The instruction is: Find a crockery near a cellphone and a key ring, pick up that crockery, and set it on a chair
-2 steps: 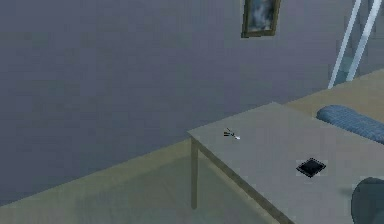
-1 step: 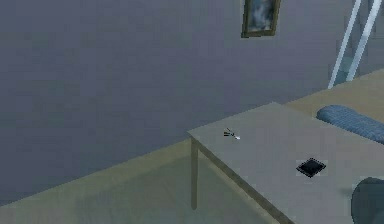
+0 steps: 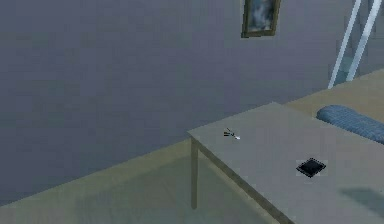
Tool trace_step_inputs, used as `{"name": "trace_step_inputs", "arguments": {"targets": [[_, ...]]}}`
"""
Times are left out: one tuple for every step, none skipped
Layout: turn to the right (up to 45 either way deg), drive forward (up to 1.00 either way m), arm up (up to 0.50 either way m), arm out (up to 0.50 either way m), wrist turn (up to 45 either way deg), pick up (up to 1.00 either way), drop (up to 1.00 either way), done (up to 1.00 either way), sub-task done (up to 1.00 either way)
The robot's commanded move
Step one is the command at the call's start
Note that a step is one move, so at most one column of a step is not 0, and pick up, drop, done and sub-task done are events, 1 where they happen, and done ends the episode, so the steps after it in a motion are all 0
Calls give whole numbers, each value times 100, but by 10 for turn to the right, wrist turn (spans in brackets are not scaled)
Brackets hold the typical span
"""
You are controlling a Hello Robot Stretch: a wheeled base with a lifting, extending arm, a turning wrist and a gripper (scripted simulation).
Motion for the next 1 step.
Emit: {"name": "trace_step_inputs", "arguments": {"targets": [[0, 0, 0, -10, 0, 0, 0, 0, 0]]}}
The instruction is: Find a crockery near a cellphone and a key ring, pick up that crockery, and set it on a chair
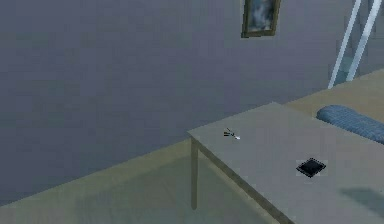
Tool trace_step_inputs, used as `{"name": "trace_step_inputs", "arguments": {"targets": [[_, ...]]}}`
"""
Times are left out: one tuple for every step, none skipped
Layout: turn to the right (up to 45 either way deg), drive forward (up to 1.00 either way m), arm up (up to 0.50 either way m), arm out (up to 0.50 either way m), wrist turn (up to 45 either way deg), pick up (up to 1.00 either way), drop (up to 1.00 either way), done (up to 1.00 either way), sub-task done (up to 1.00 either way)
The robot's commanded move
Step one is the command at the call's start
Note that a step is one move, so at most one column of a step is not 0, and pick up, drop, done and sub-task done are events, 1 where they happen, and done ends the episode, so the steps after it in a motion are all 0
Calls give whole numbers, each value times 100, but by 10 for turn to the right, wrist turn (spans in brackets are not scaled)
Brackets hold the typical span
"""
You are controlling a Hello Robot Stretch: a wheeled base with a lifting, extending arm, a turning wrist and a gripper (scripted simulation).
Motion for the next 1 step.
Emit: {"name": "trace_step_inputs", "arguments": {"targets": [[0, 0, 0, 0, 0, 0, 0, 100, 0]]}}
